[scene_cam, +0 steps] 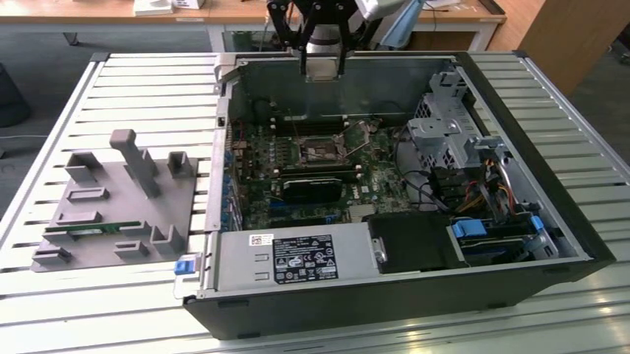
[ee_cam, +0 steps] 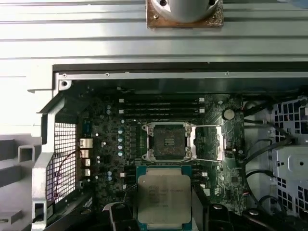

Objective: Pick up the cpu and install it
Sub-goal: 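Pick up the cpu and move it towards the insertion slot, then place the cpu into insertion slot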

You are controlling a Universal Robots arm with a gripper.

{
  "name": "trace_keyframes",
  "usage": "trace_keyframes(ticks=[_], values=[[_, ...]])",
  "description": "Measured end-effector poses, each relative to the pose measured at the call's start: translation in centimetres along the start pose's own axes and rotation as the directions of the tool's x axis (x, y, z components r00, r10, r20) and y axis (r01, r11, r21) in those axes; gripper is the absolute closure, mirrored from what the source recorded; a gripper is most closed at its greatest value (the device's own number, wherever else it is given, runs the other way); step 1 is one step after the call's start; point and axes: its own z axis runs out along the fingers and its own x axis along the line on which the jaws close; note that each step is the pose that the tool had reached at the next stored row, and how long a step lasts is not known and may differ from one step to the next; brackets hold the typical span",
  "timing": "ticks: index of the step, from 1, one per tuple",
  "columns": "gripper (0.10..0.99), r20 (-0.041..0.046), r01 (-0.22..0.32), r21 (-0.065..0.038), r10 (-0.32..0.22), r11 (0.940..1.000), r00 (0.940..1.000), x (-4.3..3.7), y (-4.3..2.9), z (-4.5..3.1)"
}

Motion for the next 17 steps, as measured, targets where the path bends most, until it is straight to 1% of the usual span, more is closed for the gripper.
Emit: trace_keyframes(ticks=[3,8,12,17], values=[[0.549,0.0000,0.000,0.000,0.000,1.0000,1.0000,-1.09,0.56,0.14],[0.549,-0.0001,0.000,-0.003,0.000,1.0000,1.0000,-2.64,1.31,0.33],[0.549,-0.0002,0.000,-0.003,0.000,1.0000,1.0000,-3.91,1.76,0.46],[0.549,0.0001,-0.002,-0.002,0.002,1.0000,1.0000,-4.21,1.78,0.46]])
